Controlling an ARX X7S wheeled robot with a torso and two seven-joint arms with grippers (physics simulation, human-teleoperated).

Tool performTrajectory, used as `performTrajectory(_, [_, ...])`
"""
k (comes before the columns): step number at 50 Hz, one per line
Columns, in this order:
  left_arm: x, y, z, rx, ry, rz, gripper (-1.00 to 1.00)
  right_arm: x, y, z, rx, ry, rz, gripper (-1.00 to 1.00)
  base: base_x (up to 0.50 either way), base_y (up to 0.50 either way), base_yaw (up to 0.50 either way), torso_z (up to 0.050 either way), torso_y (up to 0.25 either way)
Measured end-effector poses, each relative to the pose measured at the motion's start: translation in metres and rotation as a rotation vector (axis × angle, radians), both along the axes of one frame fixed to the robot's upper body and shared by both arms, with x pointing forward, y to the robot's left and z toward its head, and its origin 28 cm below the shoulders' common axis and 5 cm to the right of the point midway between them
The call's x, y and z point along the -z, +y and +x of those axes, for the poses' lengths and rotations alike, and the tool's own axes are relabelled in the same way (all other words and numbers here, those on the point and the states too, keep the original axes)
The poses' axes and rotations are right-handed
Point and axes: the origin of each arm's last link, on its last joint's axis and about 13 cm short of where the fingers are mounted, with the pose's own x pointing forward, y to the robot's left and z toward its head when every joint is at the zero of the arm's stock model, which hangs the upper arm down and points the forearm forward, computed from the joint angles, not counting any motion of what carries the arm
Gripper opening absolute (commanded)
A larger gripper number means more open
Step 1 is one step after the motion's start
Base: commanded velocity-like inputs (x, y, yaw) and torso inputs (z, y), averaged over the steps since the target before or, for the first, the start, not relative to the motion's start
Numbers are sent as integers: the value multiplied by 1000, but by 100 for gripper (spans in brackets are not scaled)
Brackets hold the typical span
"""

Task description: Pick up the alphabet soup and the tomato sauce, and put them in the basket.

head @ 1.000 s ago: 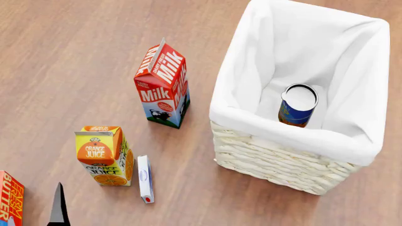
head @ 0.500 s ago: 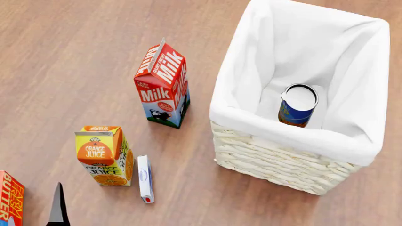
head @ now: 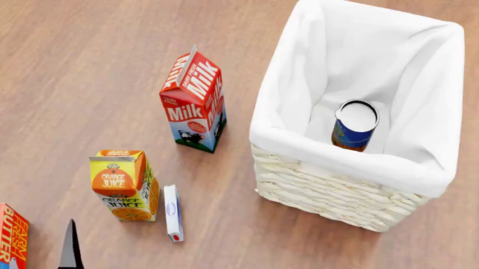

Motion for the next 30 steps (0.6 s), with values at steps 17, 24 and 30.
performTrajectory(17, [-5,1,0,-5,-6,-5,100,3,11,20,15,-11,-20,100,0,0,0,0,0])
performTrajectory(24, [-6,1,0,-5,-6,-5,100,4,20,28,12,-16,-26,100,0,0,0,0,0])
performTrajectory(30, [-6,1,0,-5,-6,-4,100,4,28,31,-14,-16,-22,100,0,0,0,0,0])
